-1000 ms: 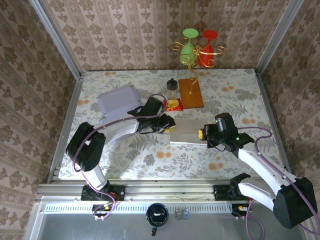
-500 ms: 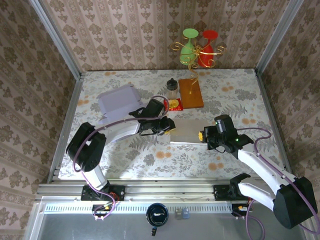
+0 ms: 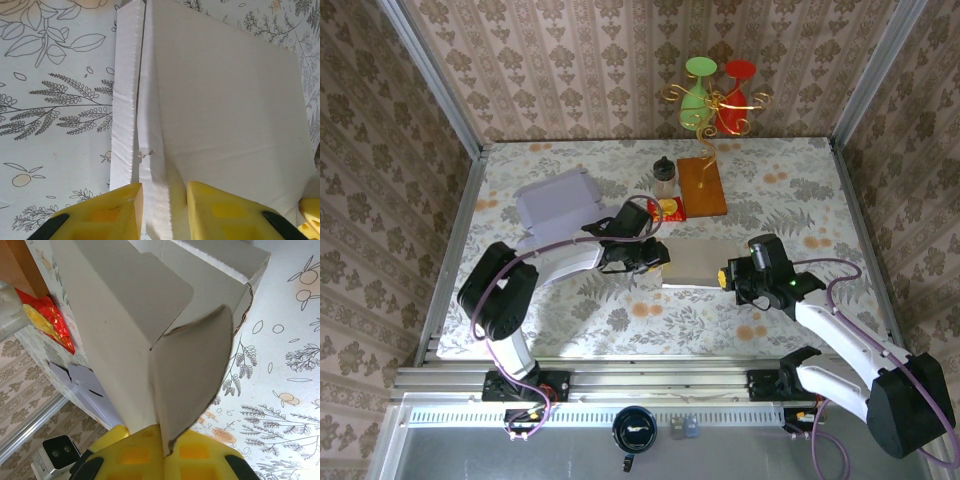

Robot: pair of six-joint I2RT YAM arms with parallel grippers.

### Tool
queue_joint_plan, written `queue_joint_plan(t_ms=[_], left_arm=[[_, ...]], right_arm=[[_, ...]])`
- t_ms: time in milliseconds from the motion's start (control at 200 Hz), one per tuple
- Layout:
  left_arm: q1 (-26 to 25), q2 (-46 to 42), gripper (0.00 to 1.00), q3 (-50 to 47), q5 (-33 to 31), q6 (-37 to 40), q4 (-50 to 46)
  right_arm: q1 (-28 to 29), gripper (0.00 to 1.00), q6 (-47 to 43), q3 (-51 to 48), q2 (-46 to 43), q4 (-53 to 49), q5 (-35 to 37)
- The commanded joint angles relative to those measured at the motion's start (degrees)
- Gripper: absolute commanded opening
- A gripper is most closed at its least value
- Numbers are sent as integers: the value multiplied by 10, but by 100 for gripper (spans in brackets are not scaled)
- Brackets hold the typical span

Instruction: Fold the paper box

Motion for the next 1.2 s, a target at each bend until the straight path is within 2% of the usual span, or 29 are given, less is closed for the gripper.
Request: queue_joint_plan(t_ms=[0,445,800,880,1075,1195], left_arm=[[-7,18,28,14,-13,16,7],[-15,28,20,4,-19,17,19],[-17,24,19,-3,-35,32,-3],[-17,26,19,-3,-39,37,-10],[-17,26,19,-5,-46,46,-21],[-18,26,20,-2,-48,51,-26]], right_arm=[[3,0,-10,-10,-6,-19,20],[3,0,-13,-17,-5,-16,10],[2,0,-33,-21,-6,-45,4],[-1,9,-57,-11,-8,-70,6],[-6,39,-191,81,-11,-206,55],[-12,50,-260,121,-14,-271,71]])
